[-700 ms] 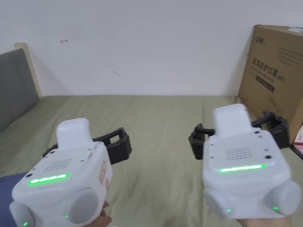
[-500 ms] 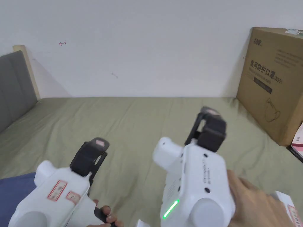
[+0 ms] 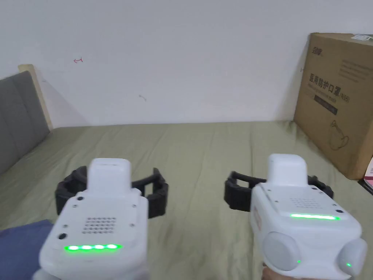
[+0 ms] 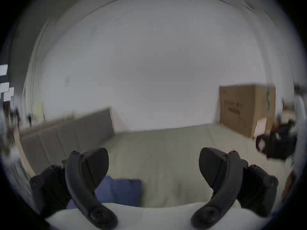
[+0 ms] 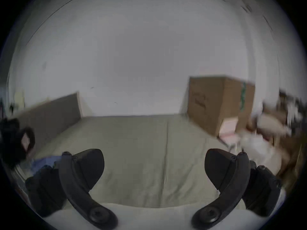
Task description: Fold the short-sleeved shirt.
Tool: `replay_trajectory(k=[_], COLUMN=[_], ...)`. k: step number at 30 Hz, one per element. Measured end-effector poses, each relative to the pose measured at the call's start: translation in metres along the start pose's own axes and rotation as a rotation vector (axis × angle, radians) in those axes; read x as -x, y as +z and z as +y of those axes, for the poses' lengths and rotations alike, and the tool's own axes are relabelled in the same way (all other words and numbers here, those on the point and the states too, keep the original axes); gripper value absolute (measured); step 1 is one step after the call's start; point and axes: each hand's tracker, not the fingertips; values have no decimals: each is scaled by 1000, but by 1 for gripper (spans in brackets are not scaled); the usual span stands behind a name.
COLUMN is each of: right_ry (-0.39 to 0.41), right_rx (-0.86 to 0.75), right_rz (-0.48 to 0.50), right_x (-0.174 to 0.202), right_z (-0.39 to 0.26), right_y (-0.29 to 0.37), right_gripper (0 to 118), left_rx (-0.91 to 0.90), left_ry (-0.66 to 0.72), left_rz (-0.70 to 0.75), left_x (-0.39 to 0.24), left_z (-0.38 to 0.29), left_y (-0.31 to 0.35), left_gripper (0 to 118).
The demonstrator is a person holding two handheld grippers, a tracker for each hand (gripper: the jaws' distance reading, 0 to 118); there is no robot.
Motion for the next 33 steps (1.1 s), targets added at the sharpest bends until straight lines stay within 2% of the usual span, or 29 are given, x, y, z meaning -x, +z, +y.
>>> replay_trajectory(k=[2,4,5,6,9,12,14,15,16,17,18,19,20,21,22,25,27,33], right_ry=[86,235,272,279,203,179,178,179,175,171,164,161,153,151,150,149,150,158], right_rx=[-2,-54,-87,-121,-160,-193,-205,-207,-216,-217,-226,-226,-217,-204,-209,-227,-219,-184], right_rz=[-40,-87,-106,-102,-51,-66,-81,-93,-101,-99,-102,-107,-140,-147,-143,-169,-157,-96], right_x=[-2,5,8,9,15,16,16,15,14,13,12,12,11,9,6,5,3,5], right_z=[-10,-18,-19,-17,-6,3,5,4,4,3,3,4,5,5,5,5,6,5], right_y=[1,7,11,15,26,32,33,34,35,36,38,37,34,32,31,31,31,30], right_gripper=[118,118,118,118,118,118,117,115,109,92,42,9,9,9,9,9,4,1], left_rx=[0,39,52,78,62,53,52,63,66,65,70,85,113,122,133,93,87,94], left_ry=[-30,77,119,128,151,191,198,196,196,197,195,193,204,224,232,223,212,229], left_rz=[-50,-130,-149,-137,-105,-108,-118,-116,-110,-105,-106,-110,-145,-203,-217,-157,-145,-129], left_x=[-9,-9,-4,-3,4,13,16,16,15,15,16,17,18,19,20,16,16,20], left_z=[-7,-10,-14,-13,-8,-1,0,0,-1,-2,-3,-4,-5,-6,-6,-3,0,1], left_y=[6,7,3,1,-3,-1,-1,-1,-1,-2,-3,-4,-6,-7,-7,-4,-6,-7], left_gripper=[111,111,111,111,111,109,101,87,67,41,16,12,10,4,4,3,2,0])
